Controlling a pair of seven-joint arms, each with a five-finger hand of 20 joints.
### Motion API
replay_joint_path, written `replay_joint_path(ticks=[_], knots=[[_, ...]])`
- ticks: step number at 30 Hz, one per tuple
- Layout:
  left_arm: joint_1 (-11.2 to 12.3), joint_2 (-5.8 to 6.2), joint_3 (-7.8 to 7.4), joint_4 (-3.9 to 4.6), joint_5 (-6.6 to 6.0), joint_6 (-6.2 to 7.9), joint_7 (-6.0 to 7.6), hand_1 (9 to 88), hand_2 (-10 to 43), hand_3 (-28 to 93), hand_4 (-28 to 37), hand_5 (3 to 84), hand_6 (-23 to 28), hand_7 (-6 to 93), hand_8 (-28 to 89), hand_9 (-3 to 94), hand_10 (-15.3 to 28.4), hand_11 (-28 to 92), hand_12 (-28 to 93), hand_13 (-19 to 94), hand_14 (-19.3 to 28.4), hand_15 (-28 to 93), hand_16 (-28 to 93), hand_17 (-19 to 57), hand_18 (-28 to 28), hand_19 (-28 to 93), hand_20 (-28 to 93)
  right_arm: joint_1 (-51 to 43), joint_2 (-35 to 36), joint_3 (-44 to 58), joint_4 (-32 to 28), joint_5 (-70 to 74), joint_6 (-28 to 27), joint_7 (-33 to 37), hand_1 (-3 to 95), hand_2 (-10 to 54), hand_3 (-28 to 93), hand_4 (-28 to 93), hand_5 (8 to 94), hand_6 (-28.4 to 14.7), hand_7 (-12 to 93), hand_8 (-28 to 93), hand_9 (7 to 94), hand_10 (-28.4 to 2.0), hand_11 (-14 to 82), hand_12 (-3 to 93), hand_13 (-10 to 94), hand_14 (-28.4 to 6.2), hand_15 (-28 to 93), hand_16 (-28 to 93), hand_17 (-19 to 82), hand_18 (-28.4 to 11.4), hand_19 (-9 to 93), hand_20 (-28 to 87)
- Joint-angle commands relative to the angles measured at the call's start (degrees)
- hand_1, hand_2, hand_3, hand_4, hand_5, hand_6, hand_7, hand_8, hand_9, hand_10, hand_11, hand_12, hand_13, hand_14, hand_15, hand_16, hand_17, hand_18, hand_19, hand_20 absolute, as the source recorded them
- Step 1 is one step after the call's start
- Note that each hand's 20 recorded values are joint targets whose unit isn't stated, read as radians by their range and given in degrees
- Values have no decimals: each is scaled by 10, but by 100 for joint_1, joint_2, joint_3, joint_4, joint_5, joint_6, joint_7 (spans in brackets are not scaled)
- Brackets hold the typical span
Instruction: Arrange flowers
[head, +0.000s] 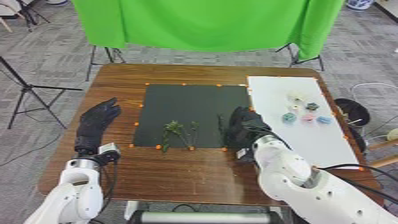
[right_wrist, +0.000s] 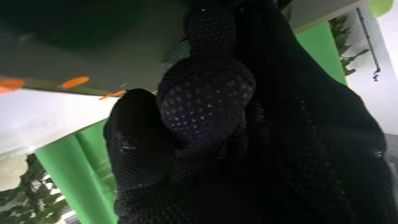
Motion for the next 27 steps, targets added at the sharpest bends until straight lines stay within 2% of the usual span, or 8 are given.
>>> replay_joint_path(ticks=[1, 7, 10, 11, 13, 14, 17, 27], knots=[[18, -19, 19, -4, -27, -37, -9, 270, -42, 714, -251, 489, 19, 167, -81, 468, 130, 195, 103, 384, 154, 185, -28, 92, 120, 121, 170, 135, 68, 5, -55, 90, 38, -128, 604, -95, 614, -82, 787, -20, 261, 109, 937, -104, 160, 347, 937, -21, 490, 334, 714, -59, 865, 445], [20, -8, 12, -11, -35, -12, 8, 270, -42, 714, -251, 489, 20, 166, -81, 468, 130, 195, 103, 383, 154, 184, -28, 92, 119, 120, 170, 14, 137, 451, -464, 812, 84, -375, 540, -95, 620, -54, 773, -19, 265, 108, 926, -112, 174, 344, 937, -25, 482, 348, 710, -61, 871, 439], [20, -11, 5, -7, -33, -18, 16, 270, -42, 714, -251, 490, 19, 168, -81, 469, 129, 194, 103, 384, 154, 184, -28, 92, 119, 120, 169, -80, 210, 839, -668, 719, 46, -459, 486, -95, 578, -50, 747, -22, 247, 109, 885, -124, 263, 253, 925, -31, 485, 357, 695, -73, 891, 428], [14, -13, 12, -3, -35, -27, 22, 270, -42, 714, -251, 489, 19, 168, -81, 469, 129, 194, 103, 384, 154, 185, -28, 92, 119, 120, 169, -132, 256, 1008, -749, 606, -83, -439, 451, -95, 602, -63, 726, -17, 239, 96, 866, -128, 271, 232, 916, -35, 489, 355, 682, -81, 901, 422], [-3, -19, 11, 8, -28, -43, 14, 270, -43, 715, -250, 489, 20, 167, -81, 469, 130, 194, 103, 384, 154, 184, -29, 92, 120, 120, 170, -254, 340, 1432, -890, 382, -585, -372, 365, -95, 662, -82, 653, -10, 211, -46, 783, -141, 221, 209, 873, -51, 499, 342, 633, -108, 921, 408], [2, -14, 7, 11, -33, -55, 15, 270, -43, 715, -250, 489, 20, 168, -81, 469, 129, 194, 103, 384, 154, 184, -29, 92, 120, 120, 170, -303, 400, 1602, -937, 309, -760, -350, 337, -95, 668, -86, 622, -11, 199, -75, 738, -146, 195, 200, 853, -60, 502, 339, 612, -118, 924, 406], [28, -17, -1, 2, -40, -34, 17, 270, -43, 714, -251, 489, 20, 167, -81, 469, 129, 195, 103, 384, 154, 184, -28, 92, 120, 121, 170, -432, 600, 1911, -935, 53, -963, -301, 290, -95, 664, -88, 545, -19, 160, -67, 618, -168, 125, 195, 794, -83, 508, 316, 552, -151, 914, 411], [62, -15, -20, -24, -41, -13, 20, 271, -44, 715, -251, 488, 20, 166, -81, 469, 129, 194, 103, 385, 155, 186, -29, 92, 120, 122, 170, -1094, 1003, 2693, -471, -306, -1941, 561, 270, -95, 645, -90, 505, -19, 131, -64, 566, -189, 76, 183, 777, -91, 512, 309, 533, -163, 908, 423]])
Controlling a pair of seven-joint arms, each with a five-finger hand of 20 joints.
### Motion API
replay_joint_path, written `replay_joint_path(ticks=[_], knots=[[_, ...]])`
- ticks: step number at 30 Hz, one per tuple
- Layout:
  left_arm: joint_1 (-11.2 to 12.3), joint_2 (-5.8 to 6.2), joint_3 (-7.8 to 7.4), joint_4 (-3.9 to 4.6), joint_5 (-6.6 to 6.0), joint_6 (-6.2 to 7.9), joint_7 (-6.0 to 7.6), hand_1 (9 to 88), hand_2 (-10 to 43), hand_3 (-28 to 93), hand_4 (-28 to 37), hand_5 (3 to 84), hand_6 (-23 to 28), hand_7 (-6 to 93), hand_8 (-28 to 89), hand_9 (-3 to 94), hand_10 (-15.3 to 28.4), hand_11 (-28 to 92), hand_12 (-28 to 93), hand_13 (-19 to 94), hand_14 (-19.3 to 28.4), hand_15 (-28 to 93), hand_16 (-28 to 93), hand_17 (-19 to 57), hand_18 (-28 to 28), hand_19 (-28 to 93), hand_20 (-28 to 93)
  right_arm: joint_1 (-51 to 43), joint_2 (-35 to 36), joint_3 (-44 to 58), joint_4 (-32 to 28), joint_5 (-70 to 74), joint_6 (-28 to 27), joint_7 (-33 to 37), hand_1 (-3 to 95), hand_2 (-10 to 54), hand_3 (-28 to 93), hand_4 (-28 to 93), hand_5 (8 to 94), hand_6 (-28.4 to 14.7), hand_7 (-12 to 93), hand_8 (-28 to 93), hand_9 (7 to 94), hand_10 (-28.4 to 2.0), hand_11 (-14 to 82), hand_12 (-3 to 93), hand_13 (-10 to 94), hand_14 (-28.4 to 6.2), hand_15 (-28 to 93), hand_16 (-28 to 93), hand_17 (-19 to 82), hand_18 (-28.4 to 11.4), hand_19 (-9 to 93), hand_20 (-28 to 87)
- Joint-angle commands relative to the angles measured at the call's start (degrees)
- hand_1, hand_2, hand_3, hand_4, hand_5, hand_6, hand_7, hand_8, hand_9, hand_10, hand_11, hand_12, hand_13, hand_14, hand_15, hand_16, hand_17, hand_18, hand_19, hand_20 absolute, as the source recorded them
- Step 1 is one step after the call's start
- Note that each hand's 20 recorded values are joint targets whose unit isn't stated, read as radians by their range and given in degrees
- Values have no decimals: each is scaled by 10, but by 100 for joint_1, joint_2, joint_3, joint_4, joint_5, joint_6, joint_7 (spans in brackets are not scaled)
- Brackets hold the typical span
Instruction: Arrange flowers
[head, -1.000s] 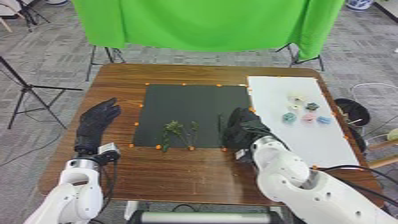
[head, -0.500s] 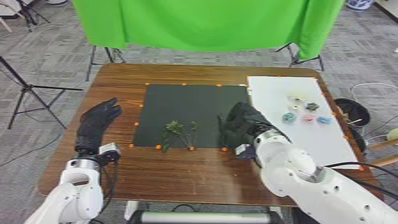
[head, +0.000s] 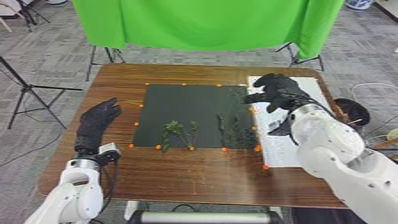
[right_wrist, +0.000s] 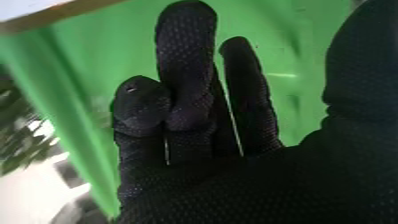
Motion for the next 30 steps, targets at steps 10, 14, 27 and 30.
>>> replay_joint_path(ticks=[10, 14, 27, 30], knots=[[41, -28, -15, -23, -32, -15, 1, 271, -44, 714, -251, 489, 19, 167, -81, 469, 129, 196, 103, 385, 155, 186, -29, 92, 120, 122, 170, -684, 391, 572, 892, 52, -736, 789, 272, -95, 639, -94, 502, -5, 126, -62, 552, -195, 72, 176, 777, -92, 509, 308, 529, -163, 904, 429], [37, -24, -19, -26, -31, -15, -1, 271, -43, 713, -251, 489, 19, 168, -82, 469, 129, 196, 103, 385, 154, 186, -29, 92, 120, 121, 170, -709, 379, 534, 877, 37, -667, 778, 275, -95, 640, -97, 504, -3, 129, -64, 558, -193, 74, 175, 778, -92, 509, 306, 530, -163, 903, 430], [29, -25, 1, -23, -25, -18, -23, 271, -42, 713, -251, 489, 20, 166, -81, 469, 129, 195, 103, 385, 154, 185, -29, 92, 120, 121, 170, -669, 254, 12, 1012, 2, 4, 740, 331, -95, 662, -108, 531, -7, 149, -68, 613, -178, 98, 178, 800, -80, 524, 308, 549, -154, 907, 425], [6, -15, 8, -8, -22, -41, -49, 272, -41, 711, -252, 489, 20, 166, -80, 470, 129, 195, 103, 385, 154, 185, -29, 92, 120, 121, 170, -700, 251, -110, 1056, -27, 313, 744, 368, -95, 677, -125, 554, -1, 167, -80, 652, -165, 124, 181, 814, -74, 539, 310, 560, -146, 912, 417]])
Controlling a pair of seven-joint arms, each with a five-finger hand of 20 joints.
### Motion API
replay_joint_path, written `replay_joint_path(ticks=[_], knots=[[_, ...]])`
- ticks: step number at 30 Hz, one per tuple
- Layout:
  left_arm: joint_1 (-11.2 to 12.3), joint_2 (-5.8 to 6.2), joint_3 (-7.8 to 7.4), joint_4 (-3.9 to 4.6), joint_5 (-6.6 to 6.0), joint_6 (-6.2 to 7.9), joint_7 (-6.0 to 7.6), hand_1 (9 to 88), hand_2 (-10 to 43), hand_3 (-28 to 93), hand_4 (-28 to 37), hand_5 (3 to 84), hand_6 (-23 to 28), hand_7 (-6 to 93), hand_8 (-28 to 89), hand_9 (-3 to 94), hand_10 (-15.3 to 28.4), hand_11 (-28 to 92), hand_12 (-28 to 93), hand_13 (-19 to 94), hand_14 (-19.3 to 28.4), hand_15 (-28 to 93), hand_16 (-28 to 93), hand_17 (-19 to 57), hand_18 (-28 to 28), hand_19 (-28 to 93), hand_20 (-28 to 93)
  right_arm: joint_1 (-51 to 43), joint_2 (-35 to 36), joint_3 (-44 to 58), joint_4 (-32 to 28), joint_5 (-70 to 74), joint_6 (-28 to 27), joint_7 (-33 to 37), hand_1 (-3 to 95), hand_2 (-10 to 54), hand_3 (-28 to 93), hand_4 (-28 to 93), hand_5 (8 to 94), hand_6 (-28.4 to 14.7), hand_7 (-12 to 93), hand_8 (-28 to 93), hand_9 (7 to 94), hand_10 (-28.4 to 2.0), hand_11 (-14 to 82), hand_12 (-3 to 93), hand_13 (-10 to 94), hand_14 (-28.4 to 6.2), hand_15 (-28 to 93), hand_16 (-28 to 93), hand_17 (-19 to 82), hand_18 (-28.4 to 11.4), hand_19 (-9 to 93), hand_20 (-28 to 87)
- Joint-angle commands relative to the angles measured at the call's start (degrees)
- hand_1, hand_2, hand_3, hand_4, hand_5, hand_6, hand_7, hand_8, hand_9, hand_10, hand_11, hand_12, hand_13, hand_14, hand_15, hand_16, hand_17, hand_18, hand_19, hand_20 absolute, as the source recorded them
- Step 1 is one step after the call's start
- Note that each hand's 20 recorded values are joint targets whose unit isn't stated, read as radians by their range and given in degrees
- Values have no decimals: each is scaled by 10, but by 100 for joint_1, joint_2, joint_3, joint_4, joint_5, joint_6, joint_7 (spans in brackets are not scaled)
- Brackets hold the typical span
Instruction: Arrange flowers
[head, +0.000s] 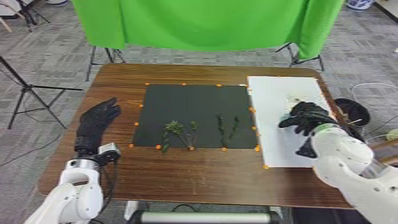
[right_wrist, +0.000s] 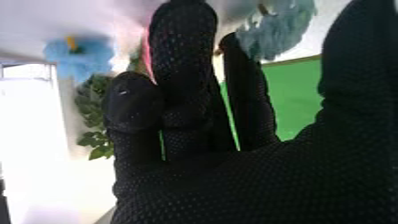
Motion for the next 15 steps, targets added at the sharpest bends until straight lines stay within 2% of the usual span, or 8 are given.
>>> replay_joint_path(ticks=[1, 3, 5, 8, 13, 15], knots=[[5, -17, 9, -7, -18, -33, -69, 272, -41, 712, -252, 489, 21, 166, -80, 470, 130, 195, 103, 385, 154, 185, -29, 92, 120, 121, 170, -42, -93, -360, 167, -177, 614, -30, 385, -95, 677, -131, 568, 0, 174, -84, 673, -161, 136, 181, 821, -71, 542, 310, 566, -143, 913, 414], [7, -5, 6, -5, -18, -34, -76, 272, -40, 712, -252, 489, 20, 166, -80, 470, 130, 195, 104, 385, 154, 185, -29, 92, 120, 121, 170, -38, -63, -477, 206, -146, 1024, -89, 429, -95, 673, -144, 610, 5, 194, -67, 735, -145, 178, 189, 841, -63, 552, 315, 584, -135, 922, 409], [12, 11, -1, -10, -21, -25, -76, 272, -40, 711, -252, 489, 20, 165, -81, 470, 130, 195, 103, 385, 154, 186, -29, 92, 120, 121, 170, -32, -33, -542, 203, -191, 1339, -166, 506, -95, 613, -150, 667, 0, 212, 39, 809, -124, 185, 247, 867, -53, 553, 320, 609, -127, 930, 415], [38, 55, -29, -19, -22, -40, -97, 273, -40, 711, -253, 490, 20, 166, -81, 470, 130, 195, 103, 385, 155, 186, -29, 92, 120, 121, 170, 11, 10, -593, 156, -243, 1630, -285, 554, -95, 598, -153, 752, 2, 246, 86, 881, -120, 211, 274, 902, -40, 549, 325, 641, -121, 932, 432], [136, 189, -158, -51, -29, -12, -137, 273, -38, 711, -252, 491, 20, 167, -81, 470, 130, 195, 103, 385, 154, 186, -29, 92, 120, 121, 170, 196, 95, -643, -38, -186, 1758, -442, 573, -95, 604, -158, 785, 1, 247, 83, 905, -111, 218, 280, 918, -36, 544, 333, 658, -115, 932, 443], [179, 225, -219, -70, -74, 13, -130, 273, -38, 710, -252, 490, 21, 167, -81, 470, 130, 195, 103, 385, 154, 186, -29, 92, 120, 121, 170, 300, 115, -656, -127, -153, 1728, -490, 573, -95, 606, -159, 792, 0, 247, 80, 910, -111, 219, 284, 922, -34, 543, 335, 659, -116, 932, 447]])
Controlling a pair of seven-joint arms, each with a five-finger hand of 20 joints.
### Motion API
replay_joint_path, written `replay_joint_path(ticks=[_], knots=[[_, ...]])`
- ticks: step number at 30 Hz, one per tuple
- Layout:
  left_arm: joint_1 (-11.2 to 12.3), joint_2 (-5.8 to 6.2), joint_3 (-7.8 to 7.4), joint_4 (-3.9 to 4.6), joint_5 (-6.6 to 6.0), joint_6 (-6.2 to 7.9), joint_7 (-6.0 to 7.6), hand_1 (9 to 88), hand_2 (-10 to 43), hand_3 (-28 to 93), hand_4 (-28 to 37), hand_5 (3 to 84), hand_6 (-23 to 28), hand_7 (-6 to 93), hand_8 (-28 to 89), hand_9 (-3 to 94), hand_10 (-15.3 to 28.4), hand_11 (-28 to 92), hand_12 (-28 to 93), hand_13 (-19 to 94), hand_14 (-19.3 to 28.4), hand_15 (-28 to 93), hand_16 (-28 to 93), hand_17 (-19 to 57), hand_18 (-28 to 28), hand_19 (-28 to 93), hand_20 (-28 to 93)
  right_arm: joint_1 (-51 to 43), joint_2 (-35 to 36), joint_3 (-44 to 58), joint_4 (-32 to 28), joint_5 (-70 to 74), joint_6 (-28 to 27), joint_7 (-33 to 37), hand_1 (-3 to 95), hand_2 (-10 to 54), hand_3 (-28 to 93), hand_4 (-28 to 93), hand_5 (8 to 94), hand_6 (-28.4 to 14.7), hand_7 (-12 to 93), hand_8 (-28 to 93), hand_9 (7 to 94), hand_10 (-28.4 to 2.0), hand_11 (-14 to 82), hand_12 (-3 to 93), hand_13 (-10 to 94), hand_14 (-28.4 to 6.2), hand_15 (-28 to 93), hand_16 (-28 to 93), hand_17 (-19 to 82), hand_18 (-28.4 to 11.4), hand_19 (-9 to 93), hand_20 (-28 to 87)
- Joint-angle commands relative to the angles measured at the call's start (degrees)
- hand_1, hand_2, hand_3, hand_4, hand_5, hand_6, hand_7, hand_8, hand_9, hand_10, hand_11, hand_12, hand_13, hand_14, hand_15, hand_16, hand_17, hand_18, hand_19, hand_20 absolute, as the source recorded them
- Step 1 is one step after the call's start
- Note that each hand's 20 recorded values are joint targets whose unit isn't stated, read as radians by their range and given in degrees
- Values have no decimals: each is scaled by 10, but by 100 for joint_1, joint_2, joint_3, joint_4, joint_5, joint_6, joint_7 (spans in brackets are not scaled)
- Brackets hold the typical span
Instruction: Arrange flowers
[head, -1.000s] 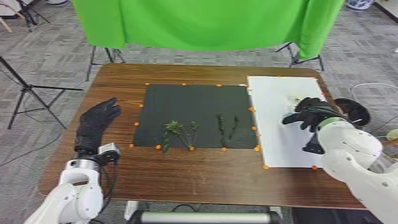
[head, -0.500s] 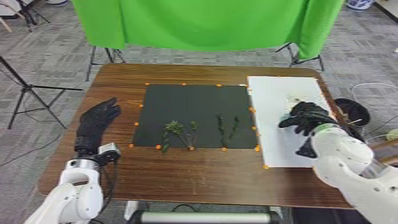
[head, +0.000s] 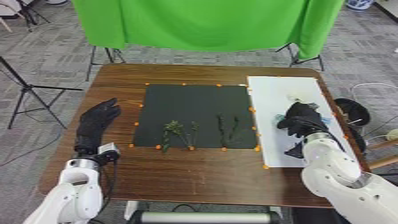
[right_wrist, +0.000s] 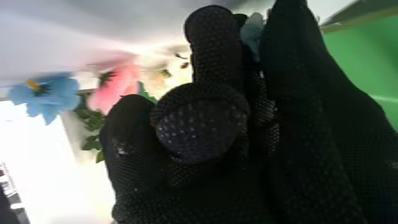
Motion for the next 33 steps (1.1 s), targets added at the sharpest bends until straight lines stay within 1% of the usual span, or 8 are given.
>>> replay_joint_path(ticks=[1, 6, 8, 13, 17, 22, 25, 33], knots=[[196, 191, -240, -78, -79, 21, -73, 273, -39, 711, -252, 491, 21, 167, -80, 470, 130, 195, 103, 385, 154, 186, -29, 92, 120, 121, 170, 310, 140, -7, -352, 5, -27, -257, 572, -95, 609, -159, 794, 0, 246, 80, 912, -109, 217, 285, 923, -34, 542, 336, 659, -116, 932, 449], [307, 289, -461, -18, -143, 60, -61, 272, -39, 713, -253, 491, 20, 167, -81, 470, 130, 195, 103, 385, 154, 185, -29, 92, 120, 121, 170, 1269, 46, -546, -544, 205, -201, -531, 571, -95, 614, -161, 797, 0, 245, 80, 914, -113, 213, 291, 923, -33, 540, 342, 659, -115, 932, 453], [305, 365, -541, 69, -160, 163, -91, 272, -40, 714, -253, 491, 20, 167, -81, 470, 129, 195, 103, 385, 154, 186, -29, 92, 121, 121, 170, 1878, -68, -1017, -531, 411, -271, -695, 571, -95, 614, -163, 796, 0, 246, 81, 912, -114, 210, 291, 922, -32, 539, 343, 658, -115, 932, 455], [358, 404, -793, 130, -294, 361, -79, 271, -40, 715, -252, 493, 19, 169, -81, 471, 129, 195, 103, 387, 155, 187, -29, 92, 121, 121, 169, 3472, -819, -2351, -88, 692, -739, -1174, 569, -95, 617, -164, 797, 2, 246, 81, 911, -115, 204, 293, 920, -30, 538, 347, 656, -110, 932, 458], [192, 386, -676, 192, -405, 407, -15, 264, -37, 714, -259, 494, 20, 169, -82, 471, 129, 196, 104, 387, 154, 186, -30, 93, 120, 121, 169, 4169, -1597, -2990, 336, 729, -964, -1507, 569, -95, 617, -167, 795, 6, 247, 80, 910, -115, 200, 292, 919, -29, 537, 349, 656, -109, 932, 460], [0, 339, -400, 289, -426, 352, 39, 215, -10, 709, -279, 497, 20, 168, -82, 472, 129, 194, 102, 386, 153, 183, -31, 94, 119, 119, 169, 4528, -2396, -3530, 756, 644, -1083, -1782, 565, -95, 620, -169, 792, 9, 252, 78, 909, -113, 196, 292, 918, -29, 537, 351, 655, -109, 932, 461], [-13, 310, -344, 314, -449, 336, 77, 201, -4, 705, -282, 498, 21, 165, -83, 472, 129, 194, 103, 385, 153, 181, -29, 95, 118, 117, 169, 4521, -2752, -3715, 950, 534, -1180, -1864, 564, -95, 621, -172, 790, 11, 255, 76, 908, -112, 194, 291, 917, -29, 537, 352, 655, -108, 932, 462], [-120, 311, -256, 283, -462, 319, 115, 183, 3, 702, -283, 498, 22, 162, -80, 476, 133, 191, 103, 384, 153, 180, -29, 95, 117, 115, 169, 4372, -3215, -4097, 1248, 190, -1464, -2146, 561, -95, 622, -176, 783, 17, 266, 67, 904, -109, 191, 291, 918, -27, 538, 349, 655, -109, 932, 466]])
